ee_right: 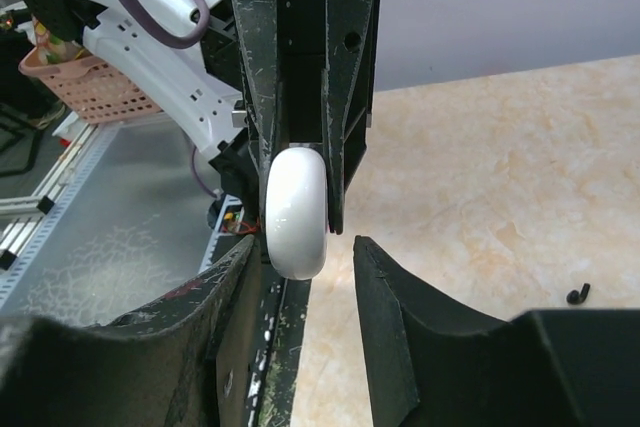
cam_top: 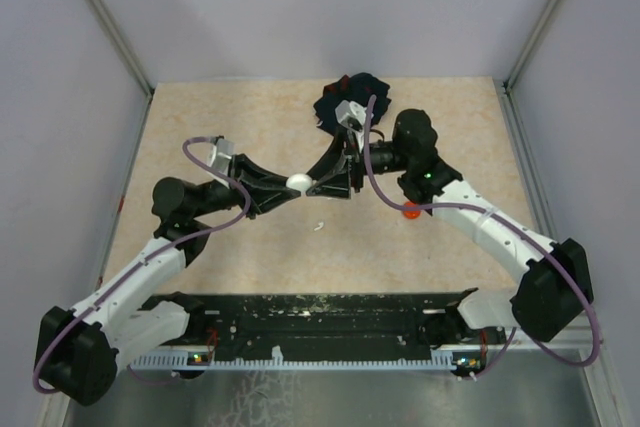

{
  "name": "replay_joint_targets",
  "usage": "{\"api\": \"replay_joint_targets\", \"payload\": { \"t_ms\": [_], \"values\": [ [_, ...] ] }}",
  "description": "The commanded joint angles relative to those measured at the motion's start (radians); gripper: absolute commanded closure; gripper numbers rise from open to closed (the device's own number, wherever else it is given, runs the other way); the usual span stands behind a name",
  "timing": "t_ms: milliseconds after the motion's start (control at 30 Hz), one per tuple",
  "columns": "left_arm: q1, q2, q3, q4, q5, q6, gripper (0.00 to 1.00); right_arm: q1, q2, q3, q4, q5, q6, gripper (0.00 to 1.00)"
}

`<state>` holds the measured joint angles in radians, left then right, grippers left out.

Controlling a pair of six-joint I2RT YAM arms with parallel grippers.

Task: Insert the wireless bluetooth earbuds into the charging case
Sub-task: Pick up the charging case at the center of the board.

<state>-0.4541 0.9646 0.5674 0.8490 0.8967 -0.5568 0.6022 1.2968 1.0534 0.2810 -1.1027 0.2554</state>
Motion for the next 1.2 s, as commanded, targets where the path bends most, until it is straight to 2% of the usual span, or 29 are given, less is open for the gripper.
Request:
{"api": "replay_joint_targets", "payload": {
  "t_ms": [0,133,267,300,567,667,933,1167],
  "values": [
    [-0.007,-0.001,-0.006,0.059,-0.015,-0.018,0.96,0.012,0.017,0.027,0.063,-0.035,0.017,0.60],
    [-0.008,-0.004,-0.007,0.061,-0.021,-0.018,0.95,0.019,0.028,0.034,0.053,-0.050,0.019,0.71],
    [-0.008,-0.004,0.004,0.008,-0.008,0.020,0.88,0.018,0.021,0.060,-0.024,-0.044,-0.030,0.97],
    [-0.008,-0.007,0.009,-0.025,-0.007,0.041,0.85,0.018,0.021,0.078,-0.077,-0.038,-0.065,1.00],
    [-0.008,-0.037,0.091,-0.363,0.019,0.249,0.58,0.015,0.061,0.315,-0.694,0.032,-0.463,1.00],
    [-0.008,-0.022,0.118,-0.412,0.065,0.278,0.54,0.015,0.100,0.391,-0.867,0.044,-0.562,1.00],
    [-0.009,-0.002,0.137,-0.404,0.105,0.274,0.53,0.017,0.135,0.447,-1.014,0.064,-0.650,1.00],
    [-0.008,0.023,0.147,-0.396,0.121,0.271,0.54,0.029,0.143,0.451,-1.016,0.065,-0.656,1.00]
  ]
}}
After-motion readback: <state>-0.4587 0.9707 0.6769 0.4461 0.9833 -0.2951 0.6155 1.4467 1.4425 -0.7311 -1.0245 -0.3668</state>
